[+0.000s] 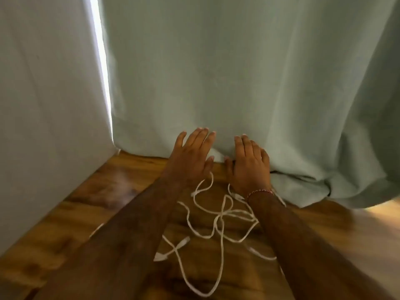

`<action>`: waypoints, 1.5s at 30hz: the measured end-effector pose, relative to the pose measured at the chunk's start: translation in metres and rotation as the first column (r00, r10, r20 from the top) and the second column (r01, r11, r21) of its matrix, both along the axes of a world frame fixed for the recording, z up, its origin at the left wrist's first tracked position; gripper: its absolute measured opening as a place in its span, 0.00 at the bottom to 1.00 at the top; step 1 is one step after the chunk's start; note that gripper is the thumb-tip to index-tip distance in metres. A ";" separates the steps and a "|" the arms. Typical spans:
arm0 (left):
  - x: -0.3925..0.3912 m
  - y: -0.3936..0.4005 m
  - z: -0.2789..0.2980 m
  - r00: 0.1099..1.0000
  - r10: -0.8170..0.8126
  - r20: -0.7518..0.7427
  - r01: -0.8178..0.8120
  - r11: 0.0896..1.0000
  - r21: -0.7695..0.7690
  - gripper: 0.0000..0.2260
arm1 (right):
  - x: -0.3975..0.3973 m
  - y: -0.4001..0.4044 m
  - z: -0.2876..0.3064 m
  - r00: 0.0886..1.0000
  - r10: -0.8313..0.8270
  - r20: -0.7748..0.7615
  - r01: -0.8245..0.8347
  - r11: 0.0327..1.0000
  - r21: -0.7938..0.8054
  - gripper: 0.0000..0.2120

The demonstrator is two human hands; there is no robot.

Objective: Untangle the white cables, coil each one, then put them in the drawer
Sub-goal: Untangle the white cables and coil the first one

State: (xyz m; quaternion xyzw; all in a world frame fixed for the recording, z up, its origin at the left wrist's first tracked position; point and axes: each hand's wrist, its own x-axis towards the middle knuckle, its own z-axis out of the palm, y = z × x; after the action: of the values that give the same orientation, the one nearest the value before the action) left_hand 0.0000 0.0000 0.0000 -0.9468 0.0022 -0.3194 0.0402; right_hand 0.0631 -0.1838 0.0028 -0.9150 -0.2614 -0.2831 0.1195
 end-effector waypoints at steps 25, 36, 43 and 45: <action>-0.190 0.011 -0.065 0.815 -0.114 -0.568 -0.029 0.971 -0.237 0.04 | -0.186 0.014 -0.090 0.895 0.443 -0.050 -0.438 0.852 -0.286 0.14; -0.207 0.017 -0.071 0.743 -0.164 -0.649 -0.034 0.959 -0.282 0.04 | -0.201 0.005 -0.112 0.936 0.220 -0.275 -0.312 0.879 -0.360 0.16; -0.196 -0.006 -0.068 0.923 -0.368 -0.113 0.111 0.535 -0.838 0.08 | -0.168 -0.026 -0.118 0.955 0.067 -0.288 -0.094 0.992 -0.080 0.14; -0.187 -0.015 -0.070 0.921 -0.386 -0.054 0.145 0.468 -0.871 0.09 | -0.158 -0.034 -0.121 0.918 0.276 -0.284 -0.178 0.928 0.327 0.13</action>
State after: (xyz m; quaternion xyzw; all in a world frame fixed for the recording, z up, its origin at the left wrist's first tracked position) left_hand -0.1867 -0.0152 -0.0697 -0.8614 -0.0019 -0.1625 -0.4813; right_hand -0.0948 -0.2178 -0.1183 -0.8839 -0.2986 -0.1480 0.3281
